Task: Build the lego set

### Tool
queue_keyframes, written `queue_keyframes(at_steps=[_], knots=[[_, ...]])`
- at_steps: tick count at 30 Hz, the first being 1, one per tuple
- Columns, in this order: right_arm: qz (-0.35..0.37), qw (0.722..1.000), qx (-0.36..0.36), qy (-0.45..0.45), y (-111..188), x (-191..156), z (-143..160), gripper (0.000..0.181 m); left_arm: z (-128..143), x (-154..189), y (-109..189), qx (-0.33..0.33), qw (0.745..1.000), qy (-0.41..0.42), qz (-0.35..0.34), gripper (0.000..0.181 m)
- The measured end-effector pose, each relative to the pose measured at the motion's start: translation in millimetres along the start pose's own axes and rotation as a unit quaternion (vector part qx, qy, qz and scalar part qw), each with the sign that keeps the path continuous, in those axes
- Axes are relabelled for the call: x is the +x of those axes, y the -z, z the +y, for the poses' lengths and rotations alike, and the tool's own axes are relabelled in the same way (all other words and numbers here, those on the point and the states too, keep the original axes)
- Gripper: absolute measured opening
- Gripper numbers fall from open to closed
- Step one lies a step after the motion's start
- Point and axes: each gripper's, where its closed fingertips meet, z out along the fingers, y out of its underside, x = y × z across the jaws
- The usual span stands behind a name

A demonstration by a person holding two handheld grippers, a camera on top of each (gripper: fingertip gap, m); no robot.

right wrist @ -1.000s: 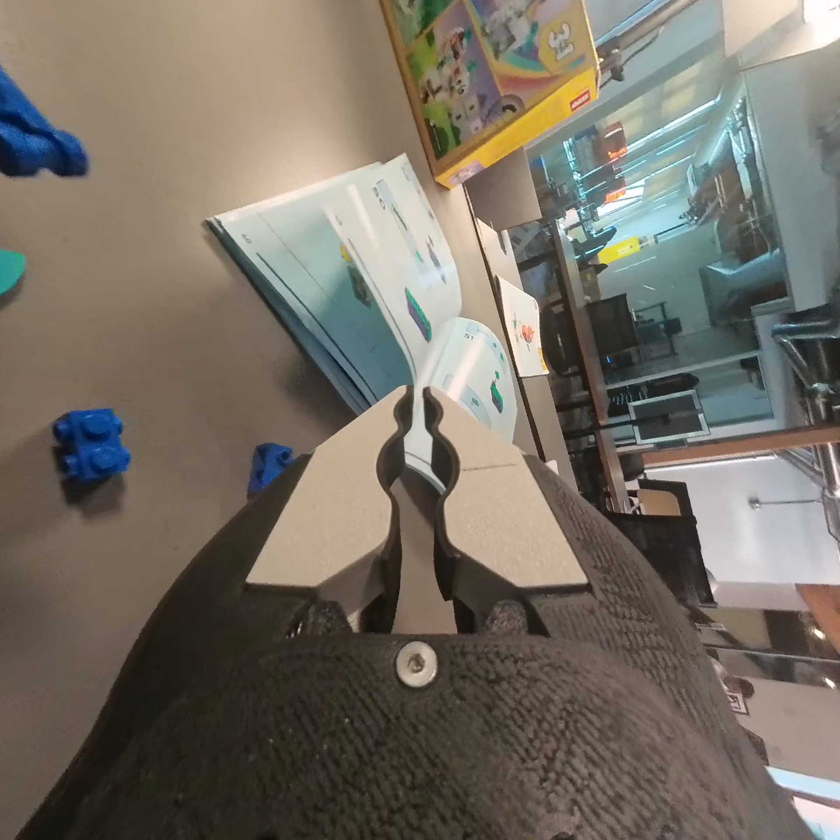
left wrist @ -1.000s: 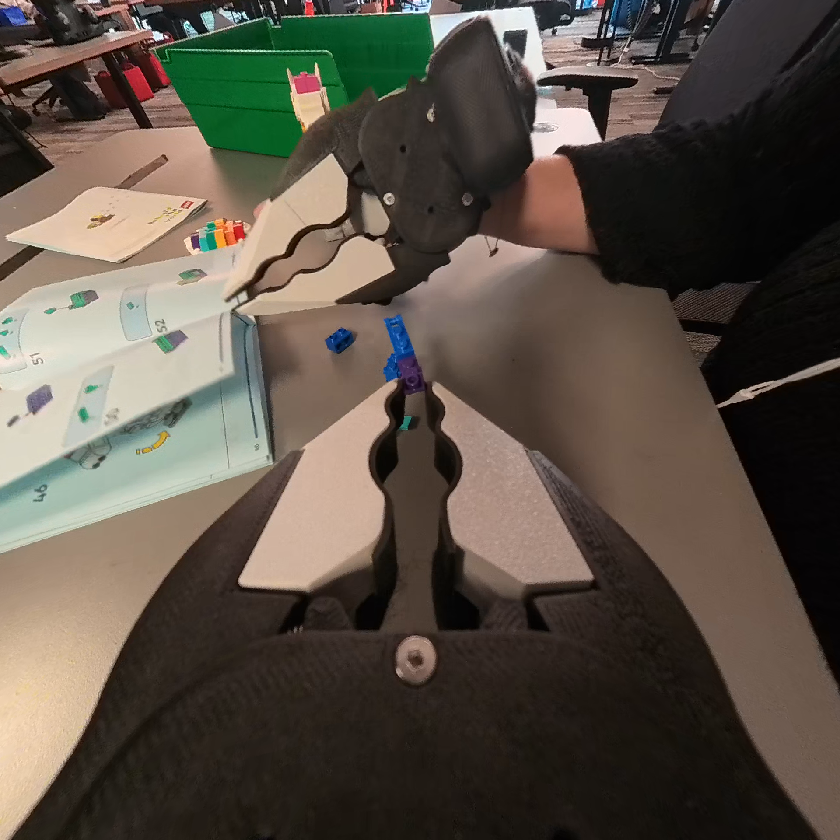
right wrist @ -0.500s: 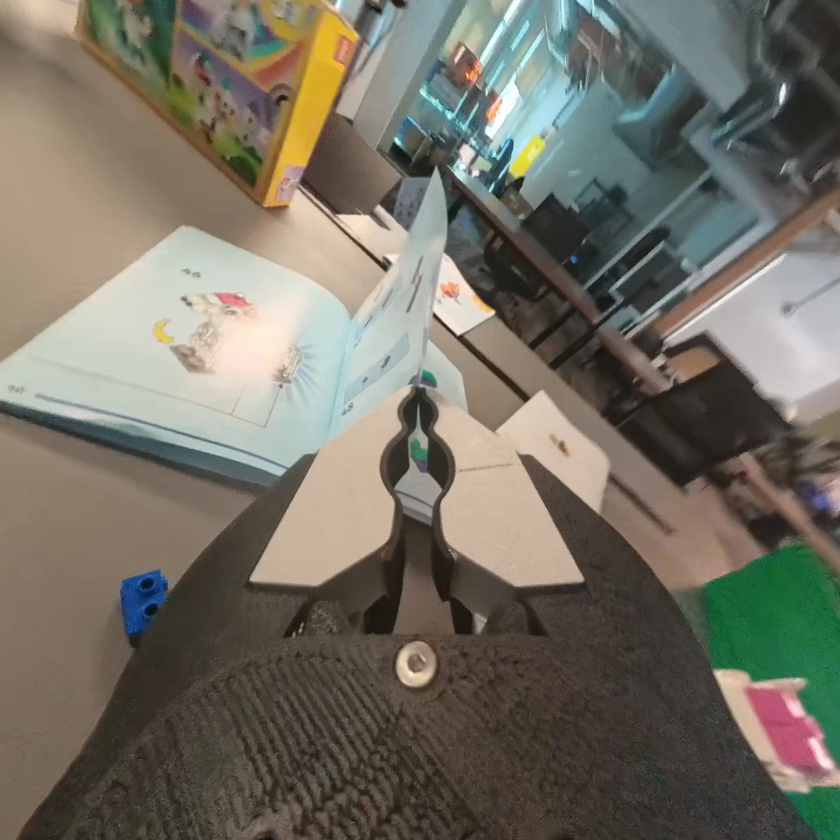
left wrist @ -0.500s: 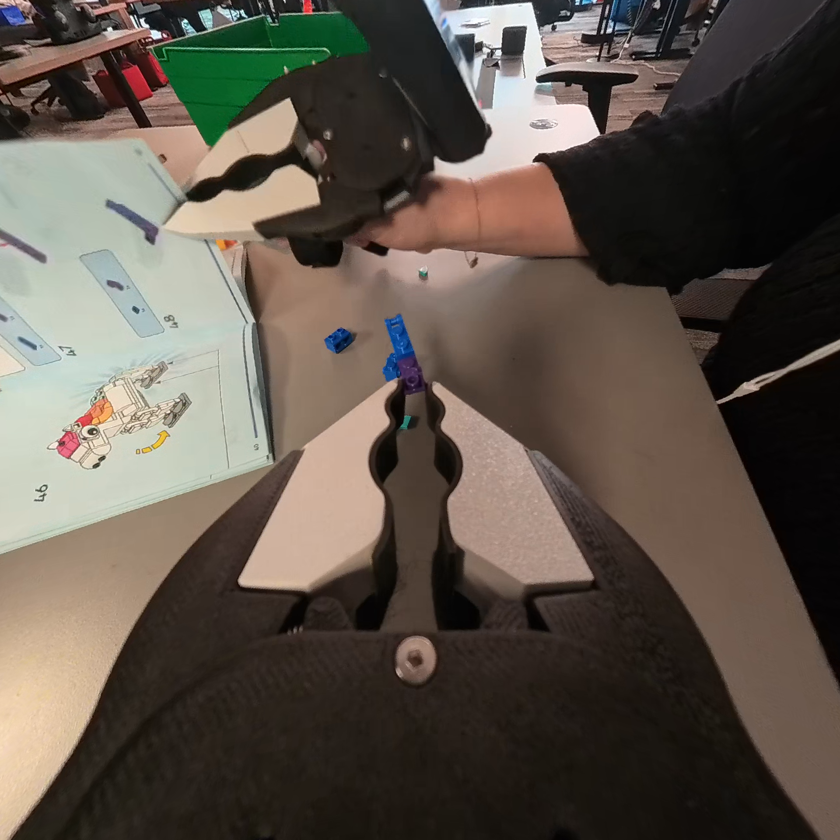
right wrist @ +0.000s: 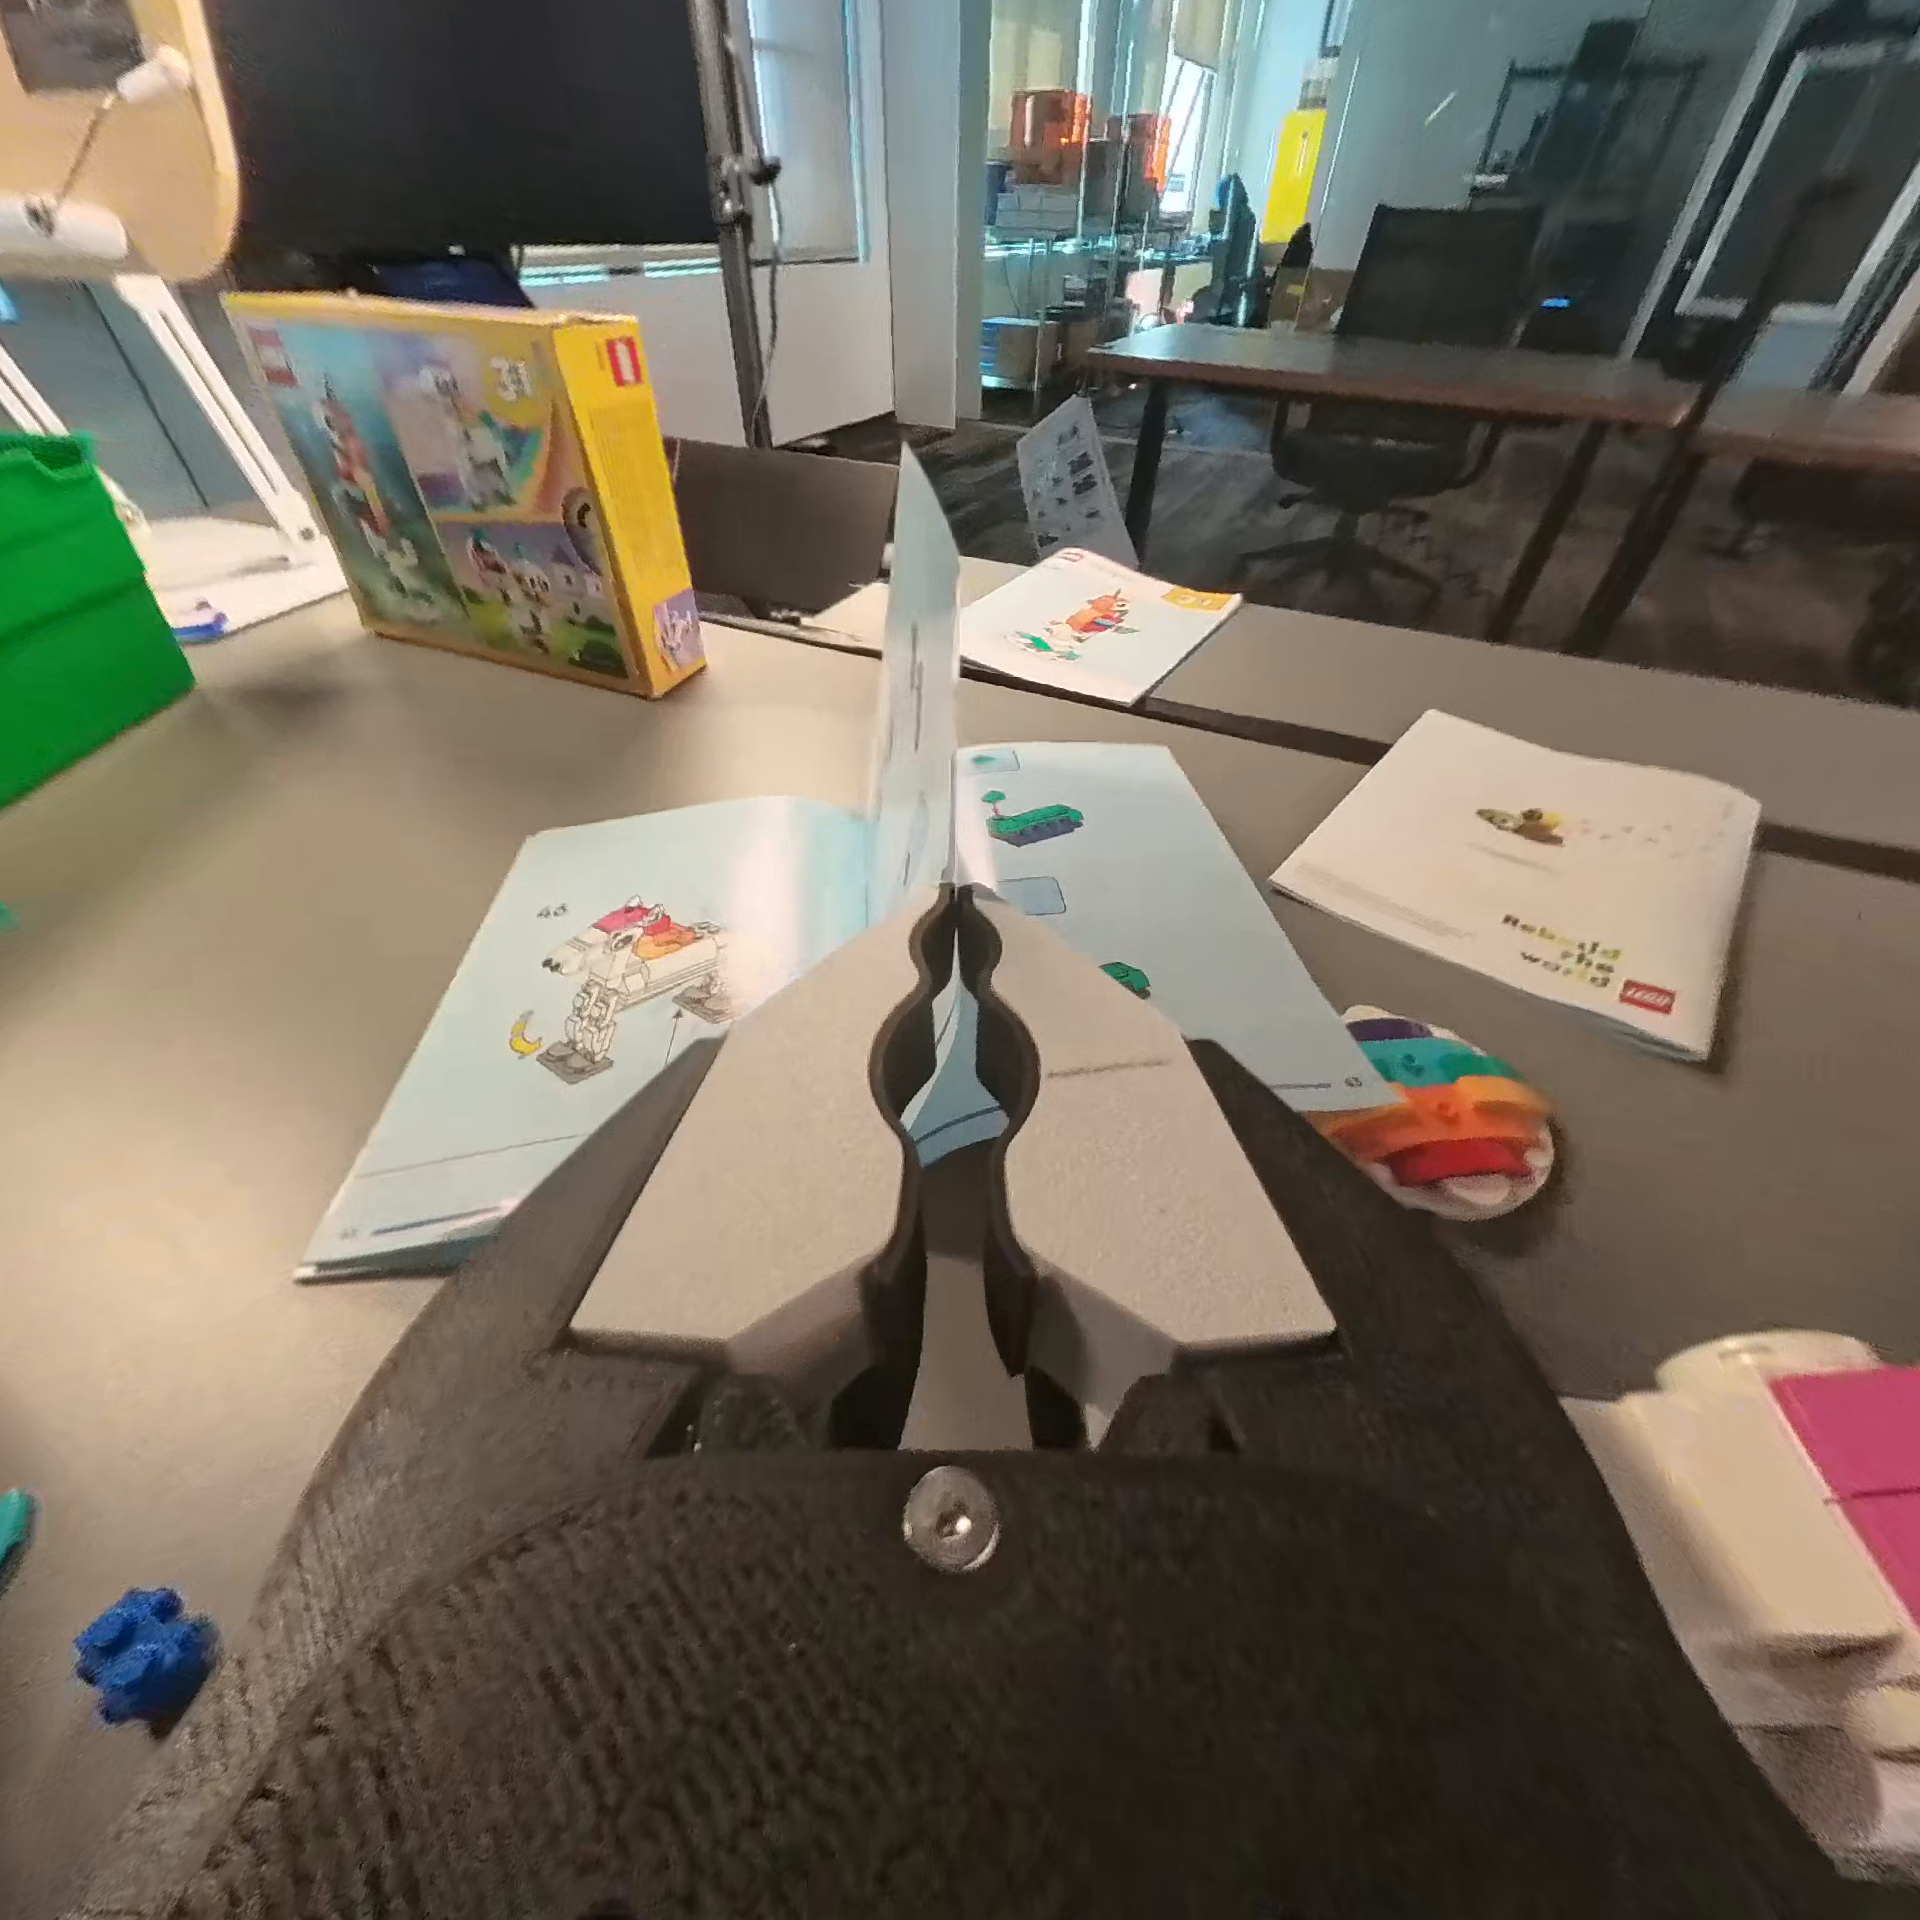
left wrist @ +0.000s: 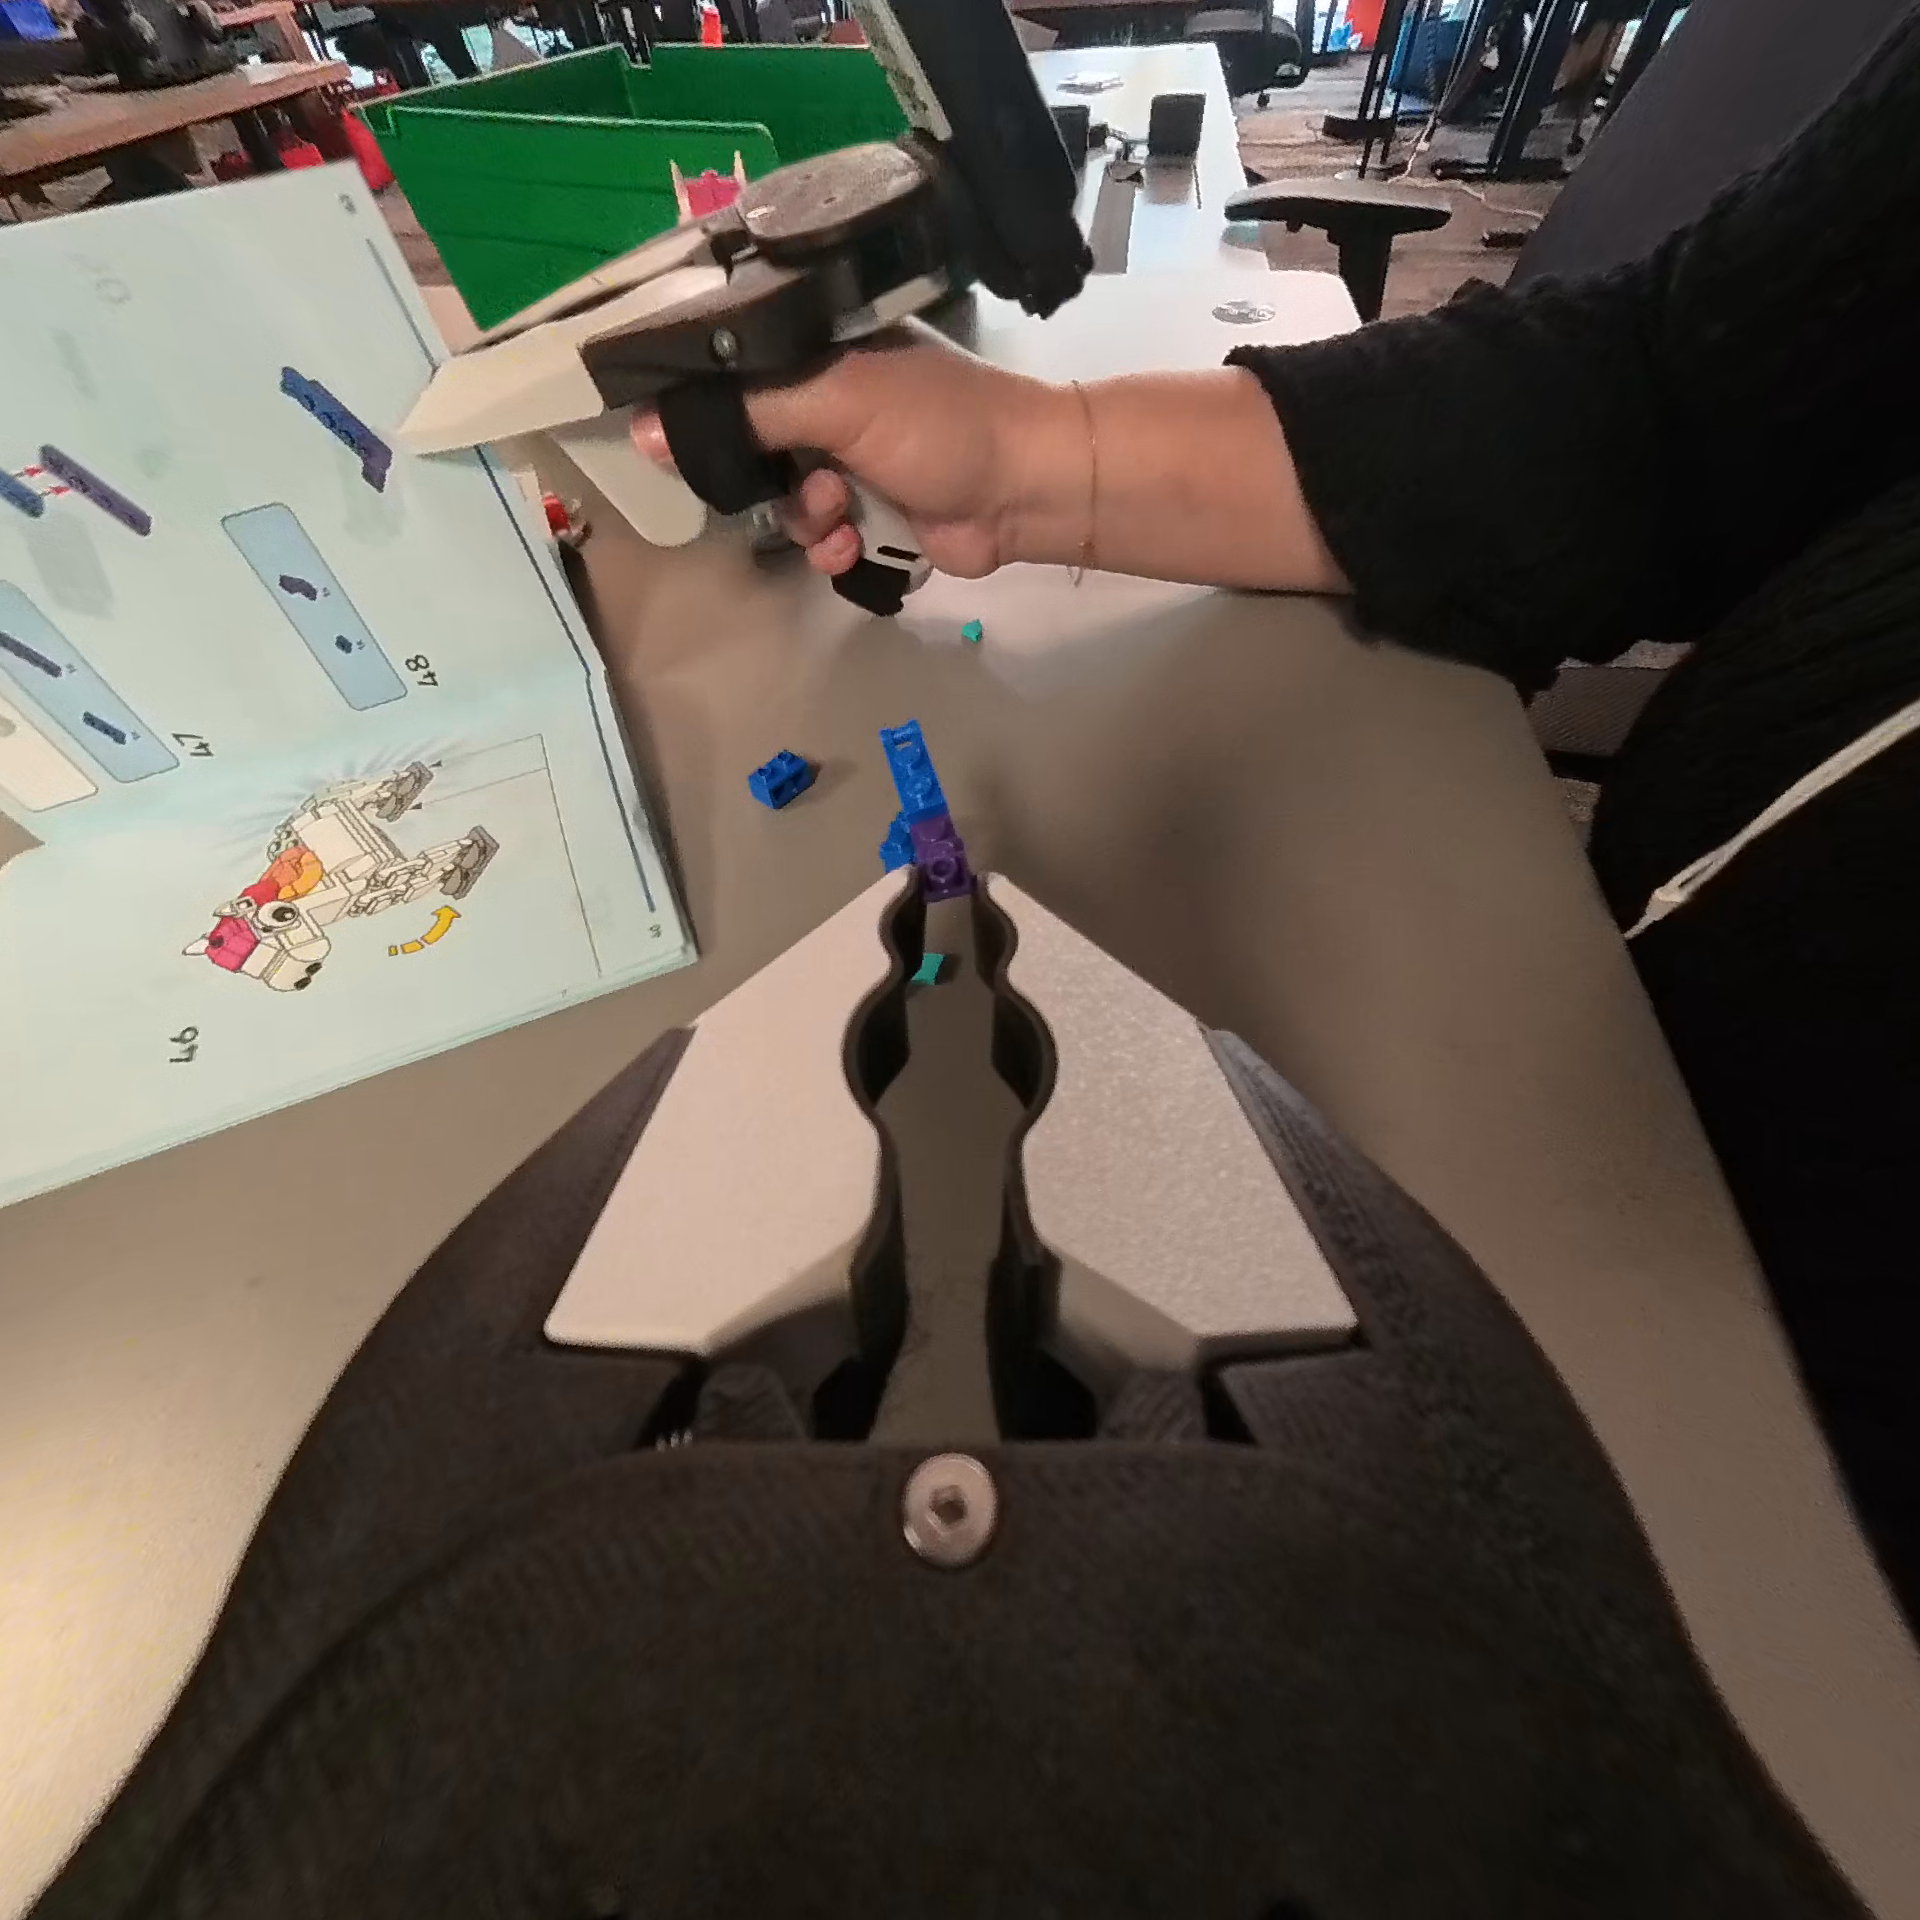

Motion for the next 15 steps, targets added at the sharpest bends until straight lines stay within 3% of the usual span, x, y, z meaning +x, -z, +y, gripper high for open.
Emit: queue_keyframes(at_steps=[15], knots=[[0.003,1.000,0.004,-0.028,0.8,4.8,-0.3,0.000,-0.2,-1.0,0.5,0.001,1.000,0.004,-0.001,0.008]])
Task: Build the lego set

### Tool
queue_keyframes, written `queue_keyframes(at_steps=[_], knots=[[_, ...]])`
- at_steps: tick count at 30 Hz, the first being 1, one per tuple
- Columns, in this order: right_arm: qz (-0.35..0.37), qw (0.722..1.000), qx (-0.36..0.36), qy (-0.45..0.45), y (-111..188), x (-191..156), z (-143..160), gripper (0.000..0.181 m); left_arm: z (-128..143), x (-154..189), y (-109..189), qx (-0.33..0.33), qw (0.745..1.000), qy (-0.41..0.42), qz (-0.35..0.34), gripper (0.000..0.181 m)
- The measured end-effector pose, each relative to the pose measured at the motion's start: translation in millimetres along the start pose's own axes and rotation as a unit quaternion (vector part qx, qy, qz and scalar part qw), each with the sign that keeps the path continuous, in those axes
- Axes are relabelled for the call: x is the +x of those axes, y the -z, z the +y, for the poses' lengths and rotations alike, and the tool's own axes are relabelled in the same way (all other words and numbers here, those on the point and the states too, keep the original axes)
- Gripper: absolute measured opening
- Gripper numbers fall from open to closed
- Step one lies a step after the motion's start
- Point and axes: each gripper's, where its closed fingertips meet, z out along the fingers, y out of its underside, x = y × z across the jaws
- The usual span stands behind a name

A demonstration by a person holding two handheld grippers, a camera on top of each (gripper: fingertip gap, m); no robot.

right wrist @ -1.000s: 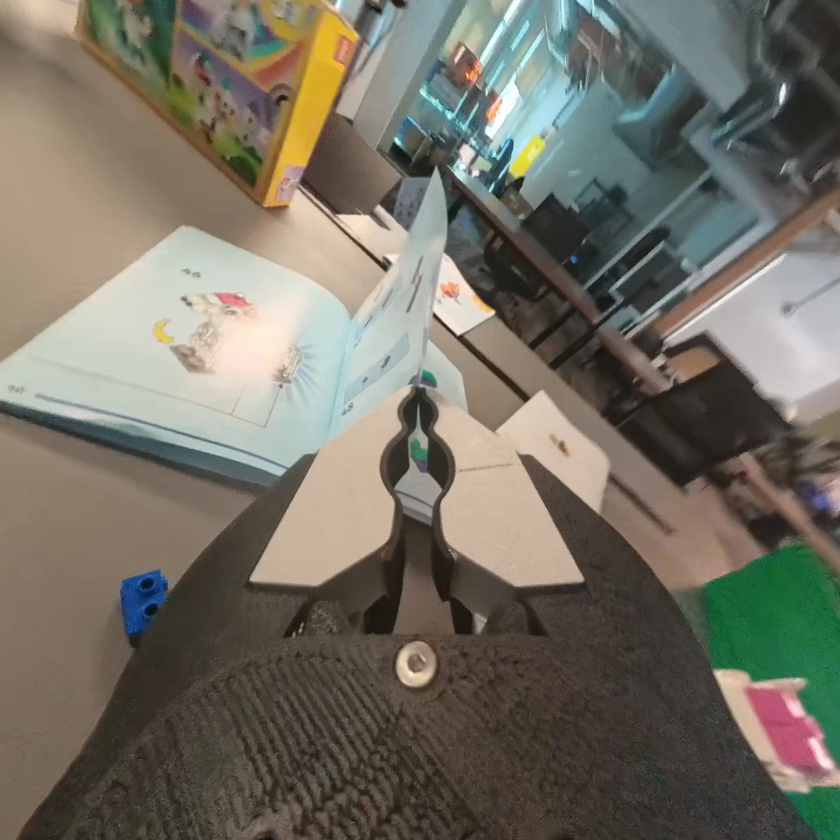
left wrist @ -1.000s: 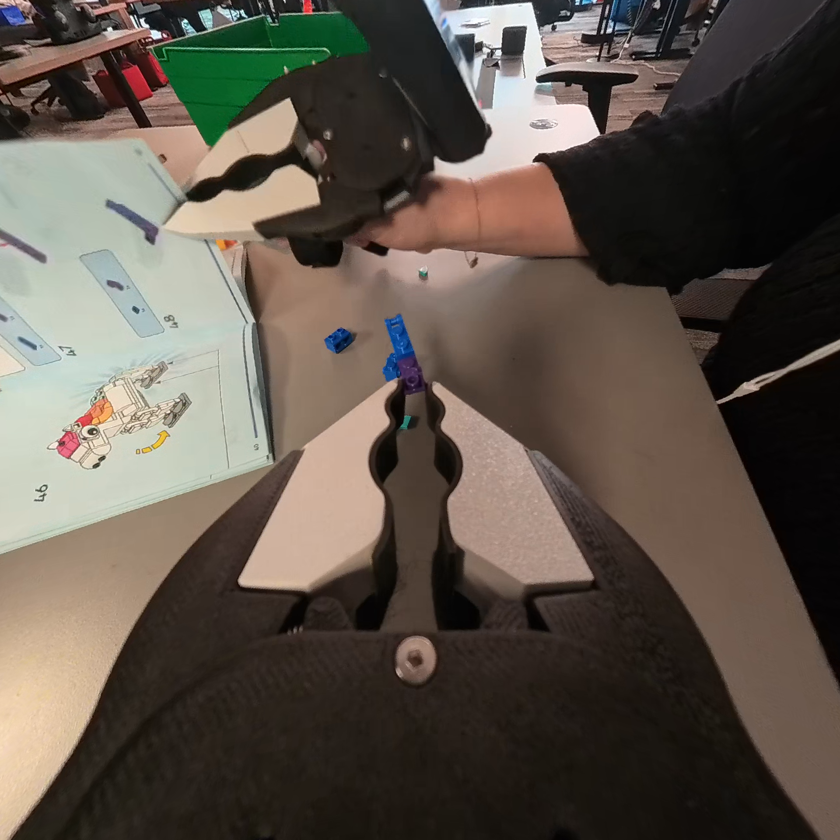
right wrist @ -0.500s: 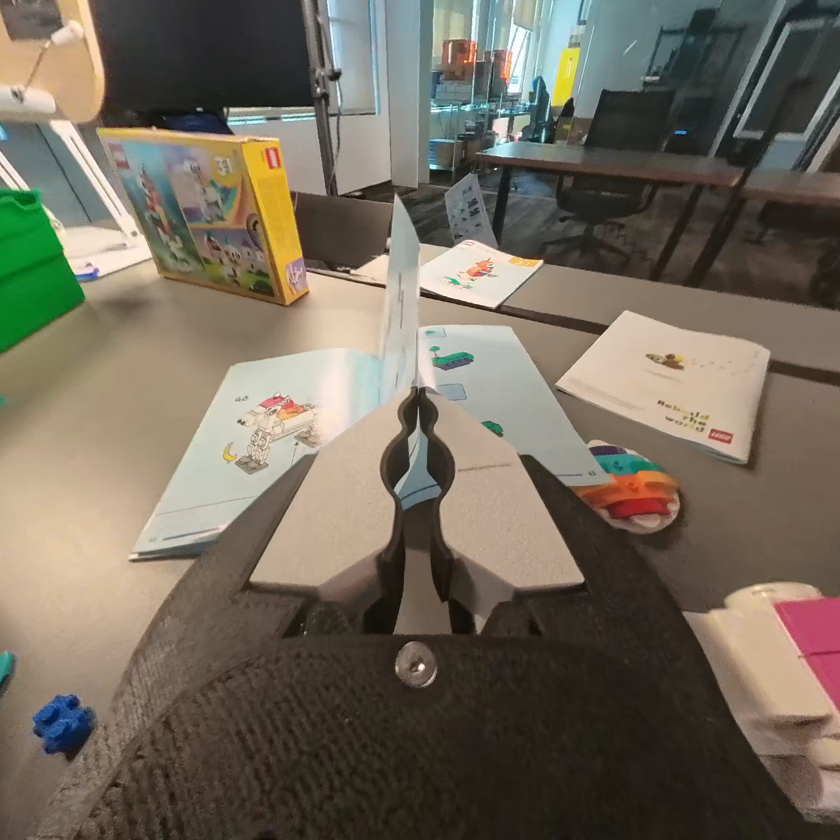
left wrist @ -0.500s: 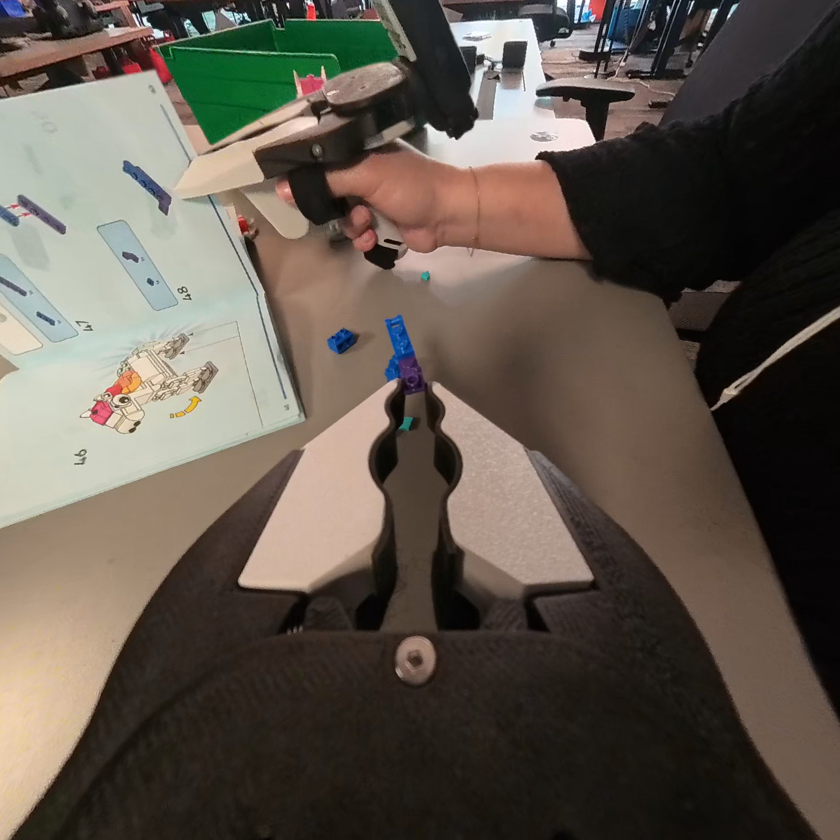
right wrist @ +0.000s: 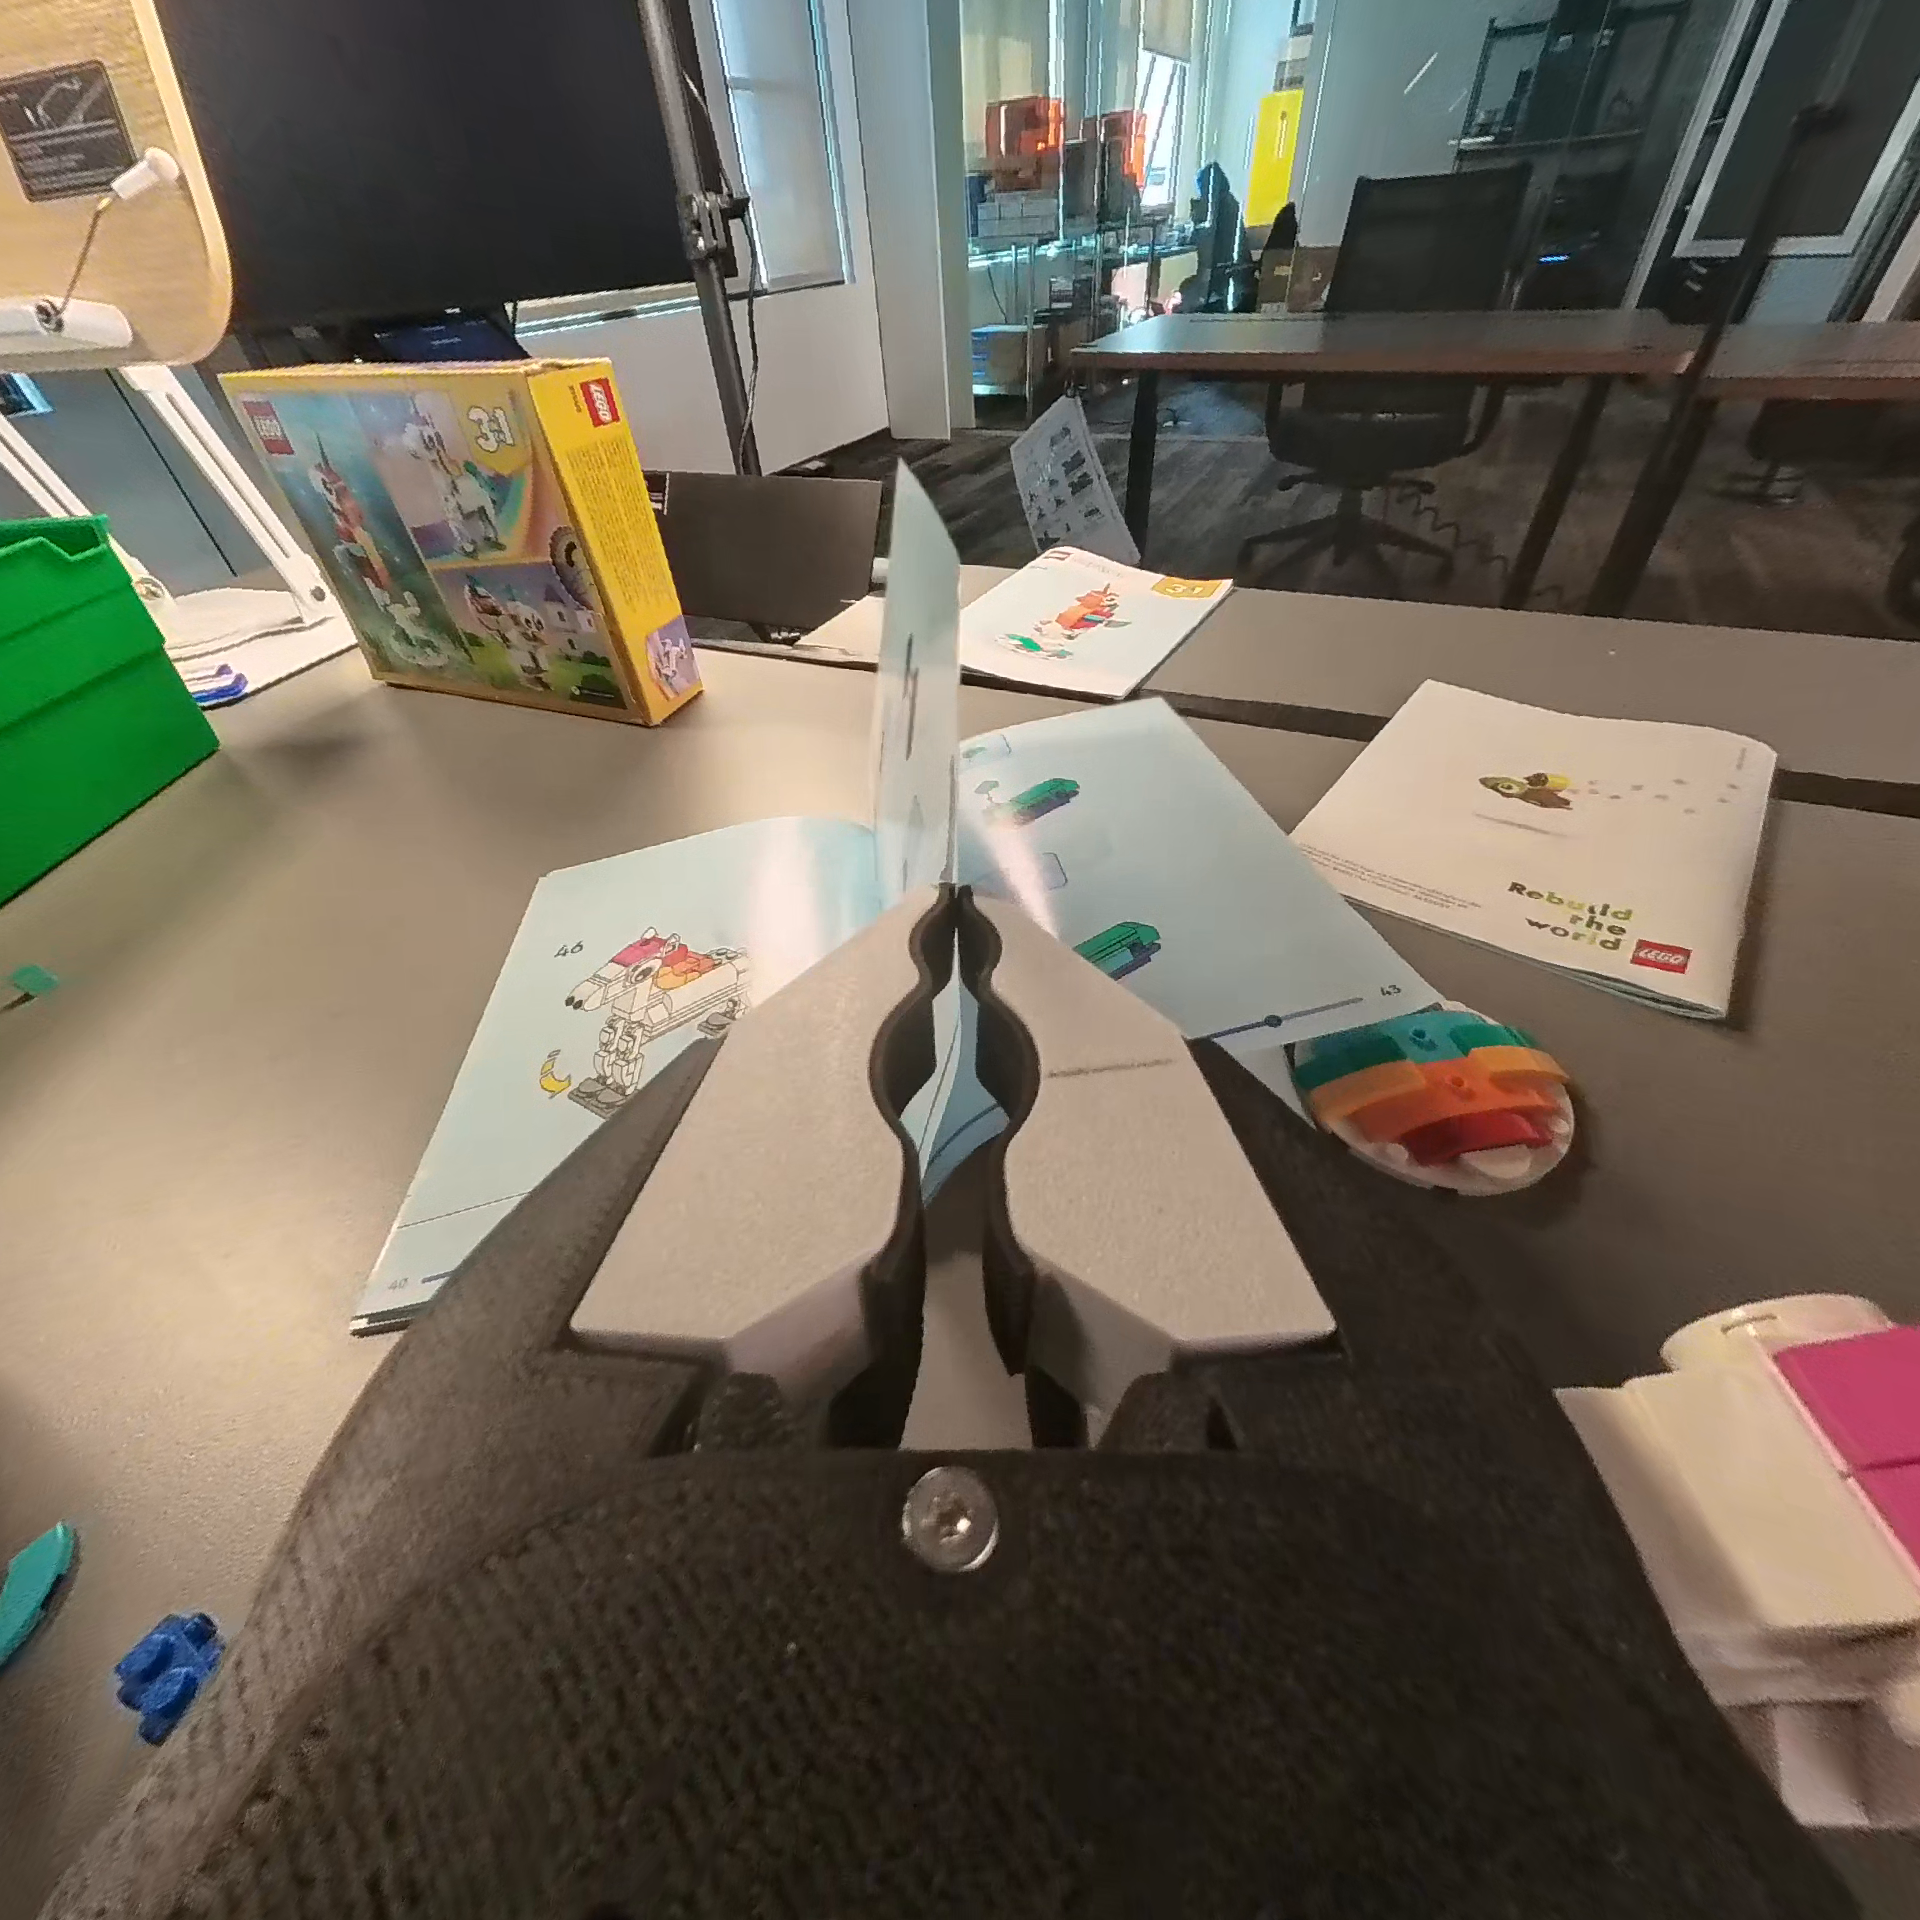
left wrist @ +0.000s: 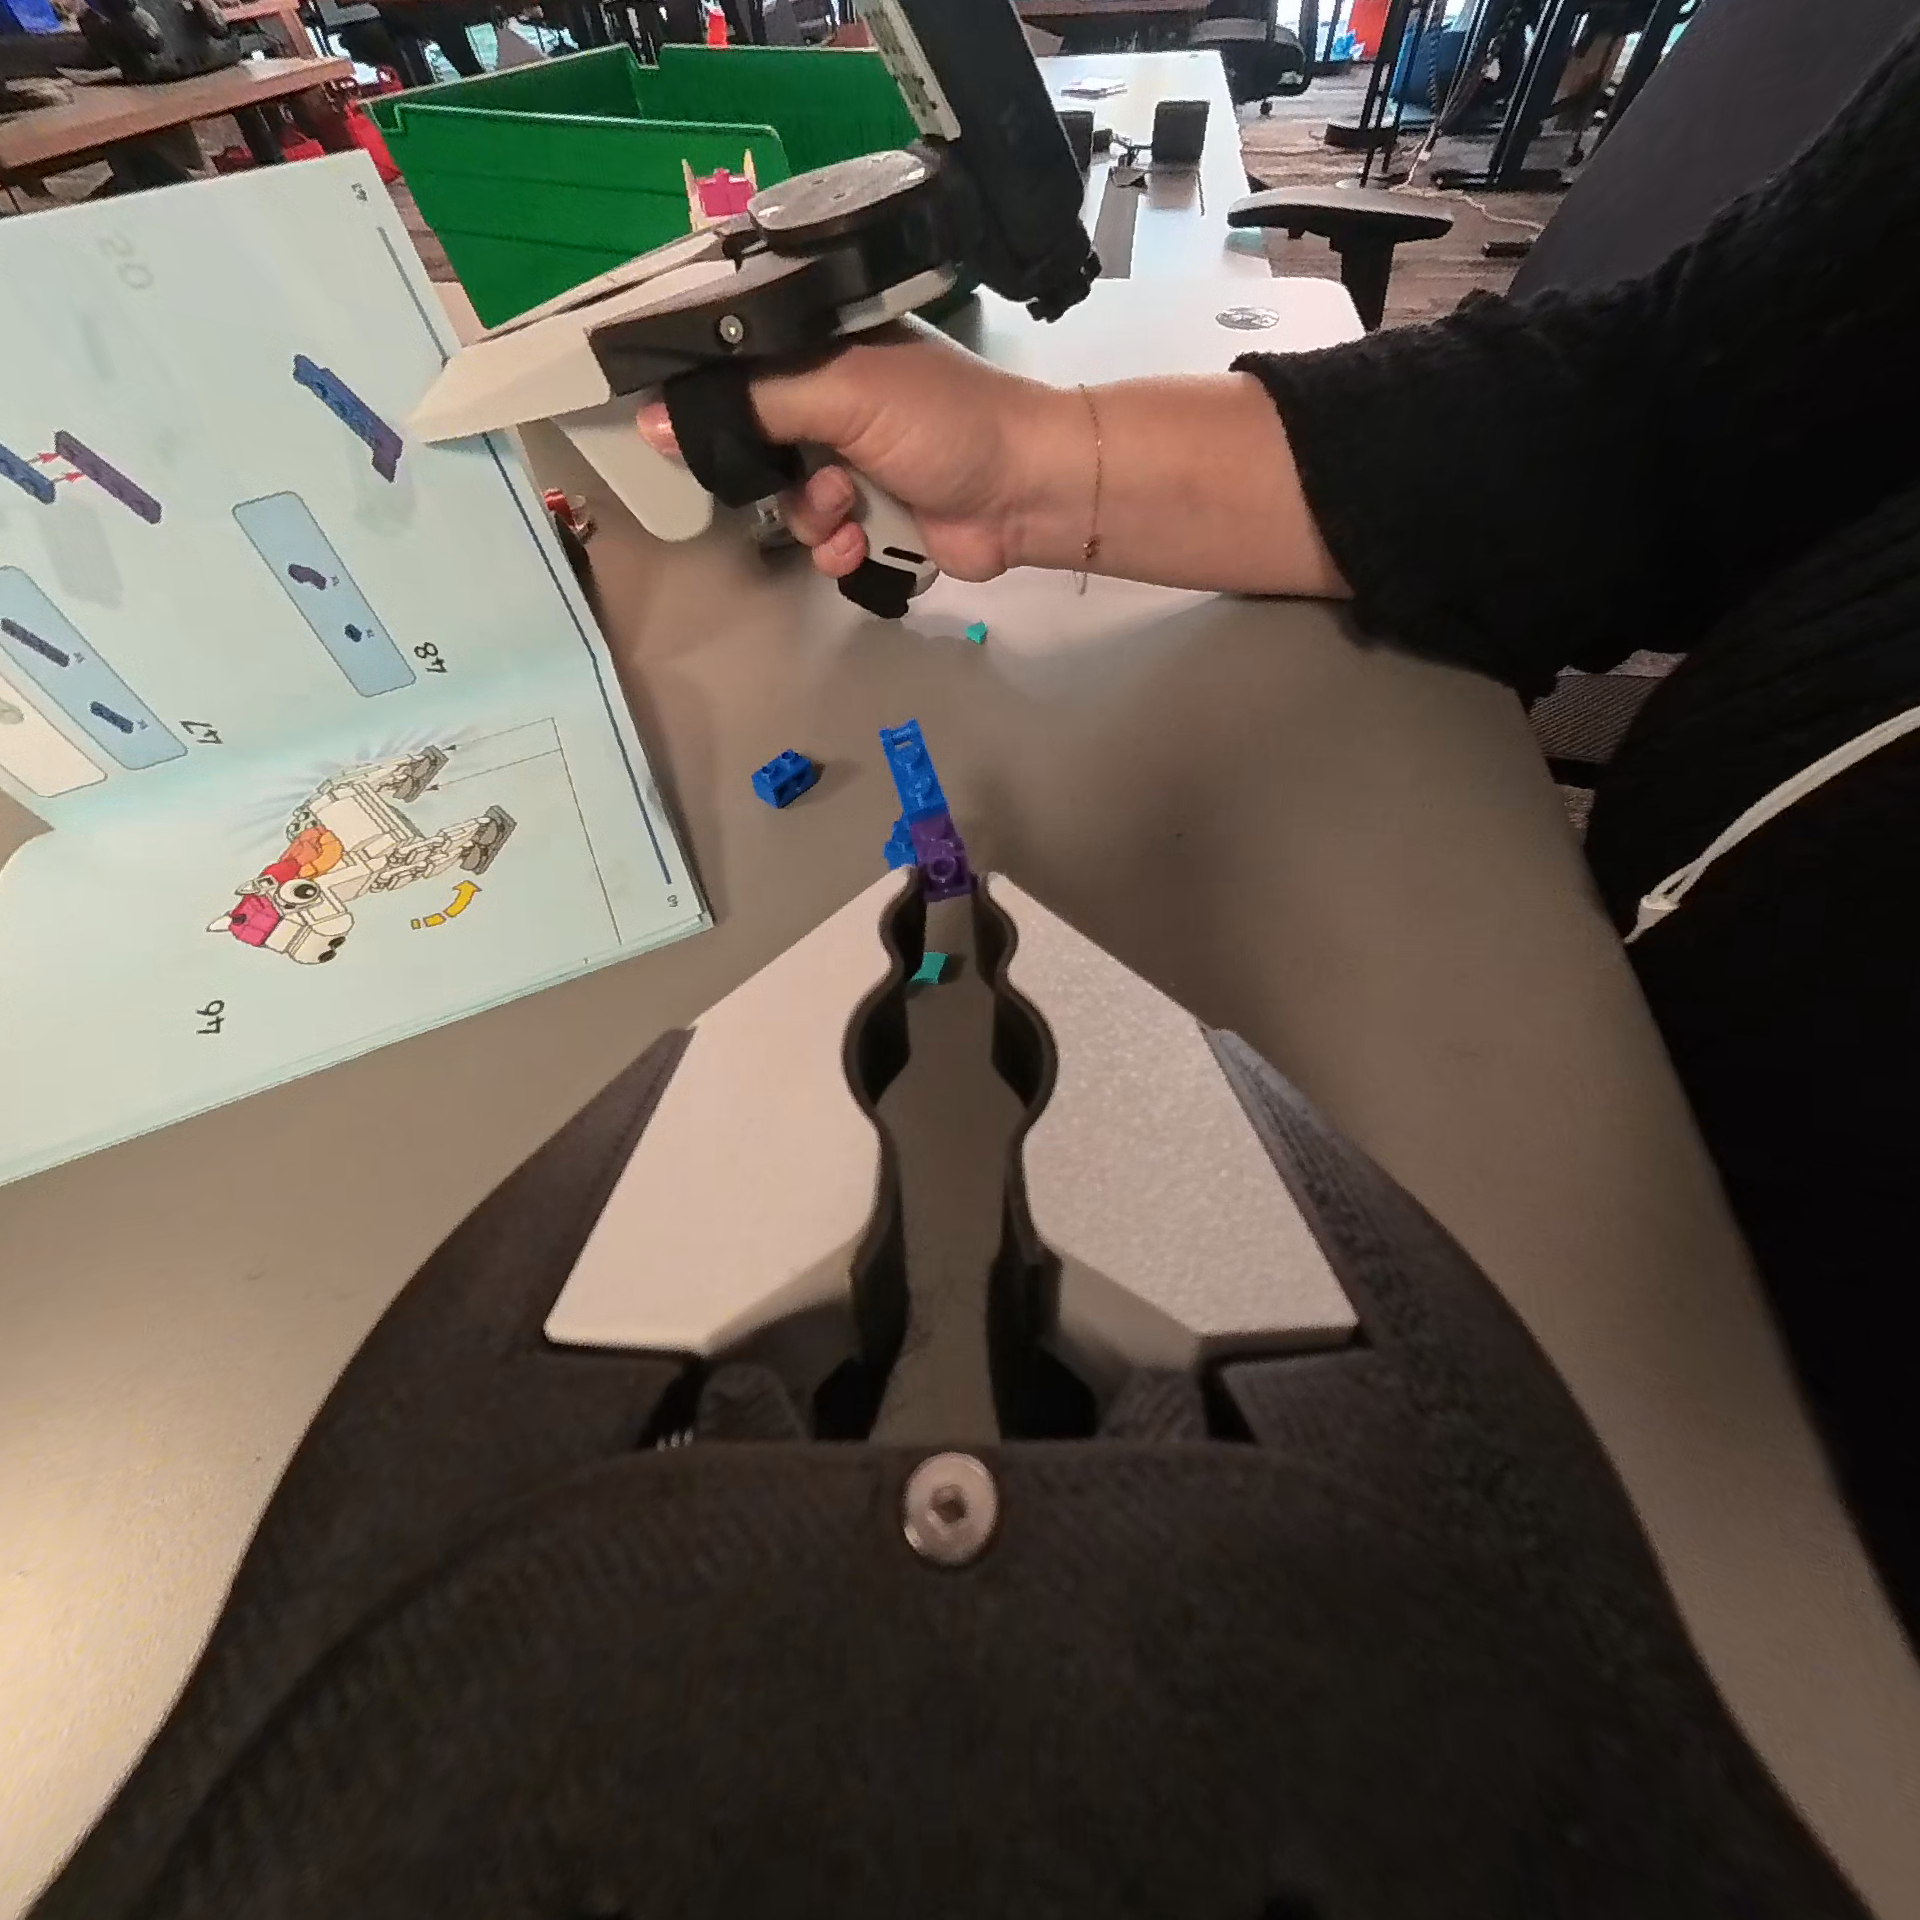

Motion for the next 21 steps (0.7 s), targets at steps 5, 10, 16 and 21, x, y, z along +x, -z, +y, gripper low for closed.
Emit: queue_keyframes(at_steps=[5,10,16,21], knots=[[0.004,1.000,0.001,0.000,0.2,1.2,-0.3,0.000,-0.4,-0.3,0.1,0.001,1.000,0.001,0.000,0.008],[0.006,1.000,0.003,0.001,0.7,1.3,-0.9,0.000,-0.3,-0.2,-0.2,0.001,1.000,0.000,0.000,0.008],[0.007,1.000,0.004,0.010,0.8,-0.2,-1.2,0.000,-0.4,-0.3,-0.3,0.001,1.000,0.000,0.000,0.008],[0.007,1.000,0.003,0.018,0.6,-2.6,-1.2,0.000,-0.5,-0.5,-0.4,0.002,1.000,0.000,0.000,0.008]])
